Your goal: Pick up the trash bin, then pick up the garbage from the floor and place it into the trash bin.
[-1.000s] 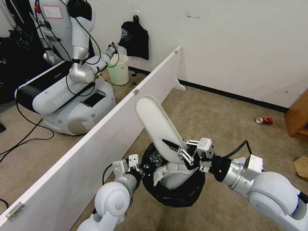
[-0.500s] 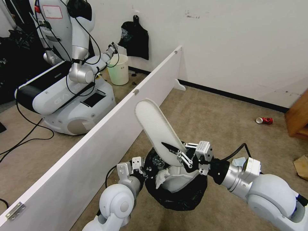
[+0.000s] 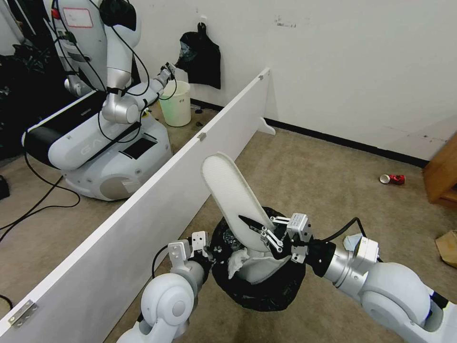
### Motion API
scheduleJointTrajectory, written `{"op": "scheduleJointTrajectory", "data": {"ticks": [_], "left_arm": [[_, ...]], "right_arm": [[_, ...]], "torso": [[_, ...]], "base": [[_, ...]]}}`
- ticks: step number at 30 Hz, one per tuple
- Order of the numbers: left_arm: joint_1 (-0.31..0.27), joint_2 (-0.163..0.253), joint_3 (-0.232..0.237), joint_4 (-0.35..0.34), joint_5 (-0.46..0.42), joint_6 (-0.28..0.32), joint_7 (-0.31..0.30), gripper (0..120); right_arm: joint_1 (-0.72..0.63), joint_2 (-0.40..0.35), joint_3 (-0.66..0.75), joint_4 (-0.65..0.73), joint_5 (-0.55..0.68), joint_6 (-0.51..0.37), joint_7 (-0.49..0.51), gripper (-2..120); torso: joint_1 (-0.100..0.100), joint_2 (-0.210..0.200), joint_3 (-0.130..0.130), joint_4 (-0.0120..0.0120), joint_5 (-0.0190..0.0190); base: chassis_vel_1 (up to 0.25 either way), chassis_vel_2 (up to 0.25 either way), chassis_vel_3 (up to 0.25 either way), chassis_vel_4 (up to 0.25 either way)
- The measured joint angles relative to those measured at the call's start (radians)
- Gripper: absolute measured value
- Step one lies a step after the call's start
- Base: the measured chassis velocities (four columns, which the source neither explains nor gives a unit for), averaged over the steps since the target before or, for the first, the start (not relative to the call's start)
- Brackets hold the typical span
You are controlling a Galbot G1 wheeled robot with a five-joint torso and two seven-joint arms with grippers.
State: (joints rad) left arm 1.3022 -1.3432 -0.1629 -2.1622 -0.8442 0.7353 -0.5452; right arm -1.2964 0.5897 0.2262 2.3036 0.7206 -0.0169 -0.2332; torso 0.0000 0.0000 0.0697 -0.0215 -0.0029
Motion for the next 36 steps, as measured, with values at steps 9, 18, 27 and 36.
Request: {"op": "scheduleJointTrajectory", "data": {"ticks": [9,18,27,36], "left_arm": [[-0.002,0.011,-0.008,-0.007,-0.014,0.000,-0.004,0],[-0.010,0.012,-0.023,-0.015,-0.028,0.000,-0.017,0],[-0.010,0.015,-0.028,-0.019,-0.034,0.000,-0.019,0],[-0.013,0.014,-0.037,-0.024,-0.040,-0.003,-0.020,0]], "right_arm": [[0.001,0.005,-0.011,-0.019,-0.012,0.001,0.000,2],[0.002,0.009,-0.024,-0.035,-0.019,0.005,0.000,2],[0.006,0.019,-0.034,-0.045,-0.020,0.007,0.000,2],[0.010,0.022,-0.047,-0.052,-0.018,0.005,0.007,2]], "torso": [[0.000,0.000,0.000,0.0000,0.0000],[0.000,0.000,0.000,0.0001,0.0000],[0.000,0.000,0.000,0.0000,0.0000],[0.000,0.000,0.000,0.0000,0.0001]], "base": [[0.000,0.000,0.000,0.000],[0.000,0.000,0.000,0.000],[0.000,0.000,0.000,0.000],[0.000,0.000,0.000,0.000]]}}
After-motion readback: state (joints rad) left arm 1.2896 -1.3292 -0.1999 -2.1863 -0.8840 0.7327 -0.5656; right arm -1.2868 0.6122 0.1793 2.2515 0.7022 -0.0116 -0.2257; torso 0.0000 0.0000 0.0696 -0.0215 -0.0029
